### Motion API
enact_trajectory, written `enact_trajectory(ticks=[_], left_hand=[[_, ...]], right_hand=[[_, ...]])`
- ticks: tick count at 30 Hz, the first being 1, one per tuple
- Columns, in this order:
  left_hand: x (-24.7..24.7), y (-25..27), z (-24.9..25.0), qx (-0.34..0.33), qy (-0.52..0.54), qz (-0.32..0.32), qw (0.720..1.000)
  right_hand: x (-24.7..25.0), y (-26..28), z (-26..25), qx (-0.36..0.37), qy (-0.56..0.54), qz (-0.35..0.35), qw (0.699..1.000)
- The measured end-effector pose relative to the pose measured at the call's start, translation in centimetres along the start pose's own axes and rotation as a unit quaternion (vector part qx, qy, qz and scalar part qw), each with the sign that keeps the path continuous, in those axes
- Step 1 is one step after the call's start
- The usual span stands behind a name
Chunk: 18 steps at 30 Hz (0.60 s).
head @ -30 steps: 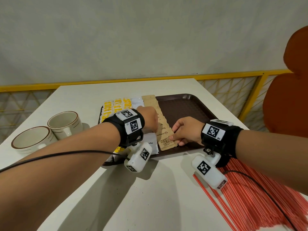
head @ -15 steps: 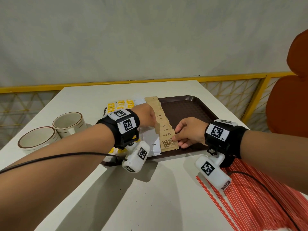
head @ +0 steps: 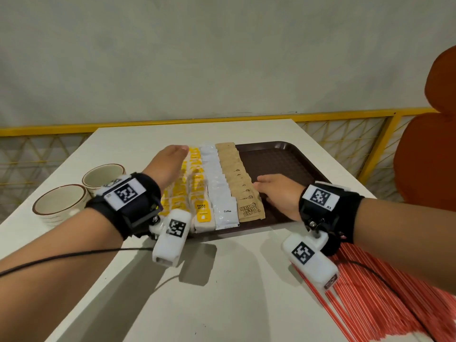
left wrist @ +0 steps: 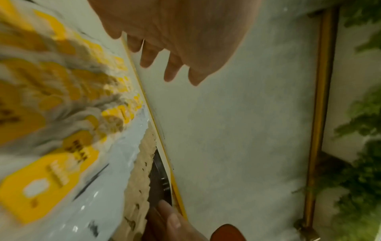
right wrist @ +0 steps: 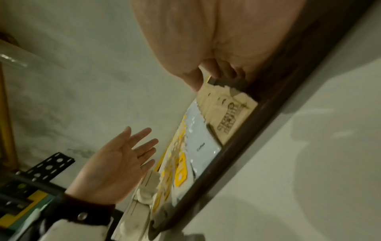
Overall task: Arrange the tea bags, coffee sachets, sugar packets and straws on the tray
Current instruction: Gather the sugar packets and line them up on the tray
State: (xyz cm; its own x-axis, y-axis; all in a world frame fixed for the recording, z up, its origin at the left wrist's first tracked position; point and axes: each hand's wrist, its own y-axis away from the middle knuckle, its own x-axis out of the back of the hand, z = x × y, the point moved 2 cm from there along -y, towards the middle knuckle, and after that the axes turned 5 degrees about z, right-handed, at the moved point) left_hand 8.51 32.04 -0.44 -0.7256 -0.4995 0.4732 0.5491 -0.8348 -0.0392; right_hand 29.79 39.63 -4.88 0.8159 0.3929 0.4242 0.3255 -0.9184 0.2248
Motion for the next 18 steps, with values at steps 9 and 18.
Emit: enact_trajectory(ticks=[9,18], left_hand=[[1.1,3.3,-5.4,0.141,0.171,-0.021,0.975],[0.7,4.6,-4.8,0.150,0.152,-0.019,0.977]], right_hand=[[-1.5,0.4,-1.1,0.031,0.034,0.022,0.999],[-2.9,-0.8,-0.3,0.011,0.049,-0.001,0.999]])
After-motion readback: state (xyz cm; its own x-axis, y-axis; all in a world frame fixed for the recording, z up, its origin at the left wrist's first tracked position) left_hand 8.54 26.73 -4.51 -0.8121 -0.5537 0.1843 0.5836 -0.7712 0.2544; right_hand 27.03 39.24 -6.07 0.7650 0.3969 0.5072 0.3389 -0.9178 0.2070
